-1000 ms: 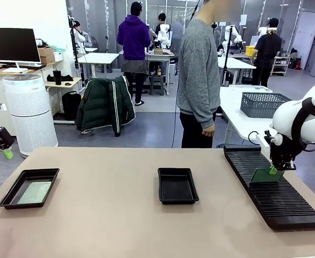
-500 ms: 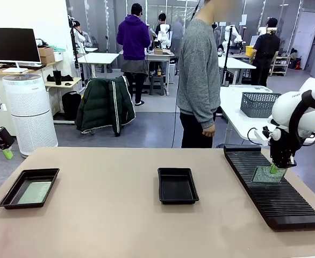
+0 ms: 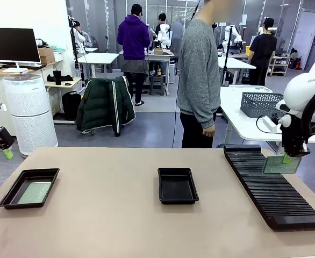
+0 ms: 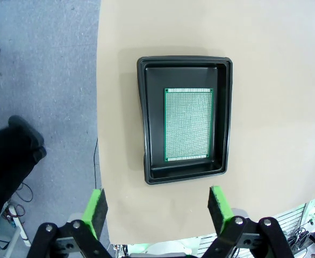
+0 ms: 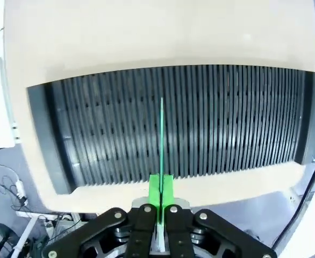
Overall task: Inspect and transfer BCBs to ESD trays.
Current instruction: Pick up the Blank PCB from the PCB Rack and place it in the right ESD tray.
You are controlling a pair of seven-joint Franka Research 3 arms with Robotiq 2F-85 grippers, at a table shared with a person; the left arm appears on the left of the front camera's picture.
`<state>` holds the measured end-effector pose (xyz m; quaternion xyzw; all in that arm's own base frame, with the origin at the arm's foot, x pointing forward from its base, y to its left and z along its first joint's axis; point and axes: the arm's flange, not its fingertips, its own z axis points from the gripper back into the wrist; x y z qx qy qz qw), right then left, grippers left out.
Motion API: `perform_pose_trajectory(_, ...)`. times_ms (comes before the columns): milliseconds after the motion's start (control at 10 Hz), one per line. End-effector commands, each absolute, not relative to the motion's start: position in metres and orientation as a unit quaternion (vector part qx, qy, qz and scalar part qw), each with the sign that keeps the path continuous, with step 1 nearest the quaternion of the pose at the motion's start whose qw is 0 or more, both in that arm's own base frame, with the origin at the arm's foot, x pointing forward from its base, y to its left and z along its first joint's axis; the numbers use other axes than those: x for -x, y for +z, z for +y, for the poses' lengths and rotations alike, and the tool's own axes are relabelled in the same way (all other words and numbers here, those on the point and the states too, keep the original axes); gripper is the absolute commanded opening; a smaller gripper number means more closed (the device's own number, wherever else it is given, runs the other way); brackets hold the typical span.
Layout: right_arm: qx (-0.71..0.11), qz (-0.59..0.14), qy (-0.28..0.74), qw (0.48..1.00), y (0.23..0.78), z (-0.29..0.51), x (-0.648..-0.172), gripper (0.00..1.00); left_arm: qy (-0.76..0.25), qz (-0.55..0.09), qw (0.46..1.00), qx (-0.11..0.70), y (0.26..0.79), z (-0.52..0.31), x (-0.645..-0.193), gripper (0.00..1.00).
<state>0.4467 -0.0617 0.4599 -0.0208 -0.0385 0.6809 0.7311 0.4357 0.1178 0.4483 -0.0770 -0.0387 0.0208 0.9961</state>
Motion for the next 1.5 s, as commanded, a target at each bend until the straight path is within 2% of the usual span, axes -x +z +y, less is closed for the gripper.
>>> perform_pose_trajectory(0, 0.021, -0.02, 0.658, 0.753, 0.496, -0.058, -0.428, 0.02, 0.02, -0.046, 0.996, 0.078, 0.446, 0.119, -0.436, 1.0)
perform_pose_trajectory(900, 0.016, -0.06, 0.624, 0.779, 0.643, -0.066, -0.375, 0.02, 0.02, -0.046, 0.996, 0.078, 0.446, 0.119, -0.436, 1.0)
perform_pose_trajectory(1400, 0.015, -0.072, 0.622, 0.78, 0.67, -0.065, -0.369, 0.02, 0.02, -0.046, 0.996, 0.078, 0.446, 0.119, -0.436, 1.0)
